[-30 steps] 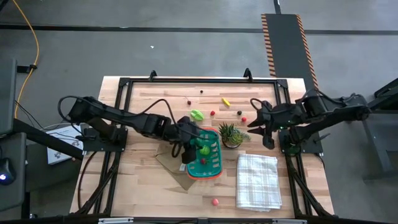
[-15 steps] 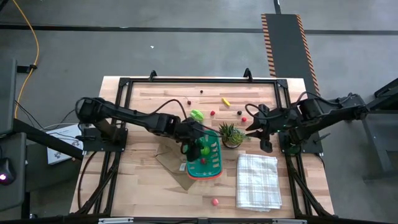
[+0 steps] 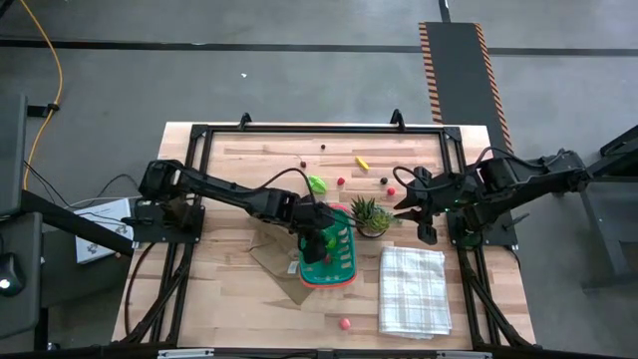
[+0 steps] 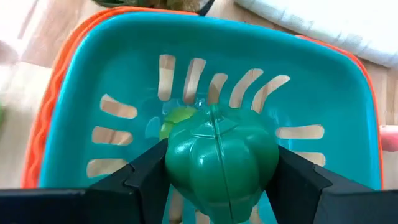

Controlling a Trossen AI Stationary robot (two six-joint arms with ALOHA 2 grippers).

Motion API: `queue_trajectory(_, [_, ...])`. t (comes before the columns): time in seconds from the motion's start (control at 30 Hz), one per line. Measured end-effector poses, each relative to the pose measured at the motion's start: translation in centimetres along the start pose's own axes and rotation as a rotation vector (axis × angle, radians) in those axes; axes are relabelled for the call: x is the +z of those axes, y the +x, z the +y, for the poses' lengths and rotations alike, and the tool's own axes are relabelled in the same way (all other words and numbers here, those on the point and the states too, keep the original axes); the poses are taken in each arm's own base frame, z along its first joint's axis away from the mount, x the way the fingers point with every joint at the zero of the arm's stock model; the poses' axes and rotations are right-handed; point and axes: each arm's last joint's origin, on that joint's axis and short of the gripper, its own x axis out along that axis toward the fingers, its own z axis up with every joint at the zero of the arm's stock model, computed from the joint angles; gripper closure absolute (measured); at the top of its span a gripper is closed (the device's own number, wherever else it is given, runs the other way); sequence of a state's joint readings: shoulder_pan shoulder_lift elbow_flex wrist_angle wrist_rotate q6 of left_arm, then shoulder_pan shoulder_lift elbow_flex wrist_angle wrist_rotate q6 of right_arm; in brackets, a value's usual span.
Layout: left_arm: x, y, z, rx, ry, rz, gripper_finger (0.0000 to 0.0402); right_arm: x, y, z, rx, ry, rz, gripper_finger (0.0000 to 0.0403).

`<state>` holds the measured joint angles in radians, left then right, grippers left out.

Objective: Pick and placing Produce into tupperware
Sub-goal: Put the green bell pepper into the green basket

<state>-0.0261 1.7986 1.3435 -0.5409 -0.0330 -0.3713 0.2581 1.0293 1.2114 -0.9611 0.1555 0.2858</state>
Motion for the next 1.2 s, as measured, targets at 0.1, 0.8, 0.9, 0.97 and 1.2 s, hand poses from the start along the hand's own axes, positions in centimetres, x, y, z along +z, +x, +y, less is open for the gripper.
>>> queue_trajectory(0.1, [-0.1,0.7,0.0,-0.004,0.000,0.015,0.0192,0.0,0.0,0.0,0.000,-0.006,0.000,0.0313])
queue_trajectory(0.8, [-0.6,2.7,0.1,0.005,-0.025,0.053,0.0192,0.0,0.0,0.0,0.001,-0.025,0.000,0.0313])
queue_trajectory(0.9, [-0.4,2.5,0.0,-0.001,-0.026,0.035,0.0192,0.0,0.0,0.0,0.001,-0.025,0.000,0.0313])
queue_trajectory(0.97, [-0.4,2.6,0.0,0.004,-0.025,0.039,0.0192,0.0,0.0,0.0,0.001,-0.025,0.000,0.0313])
queue_trajectory(1.2, [-0.3,2.6,0.1,0.014,-0.033,0.025,0.0181,0.0,0.0,0.0,0.001,-0.025,0.000,0.0313])
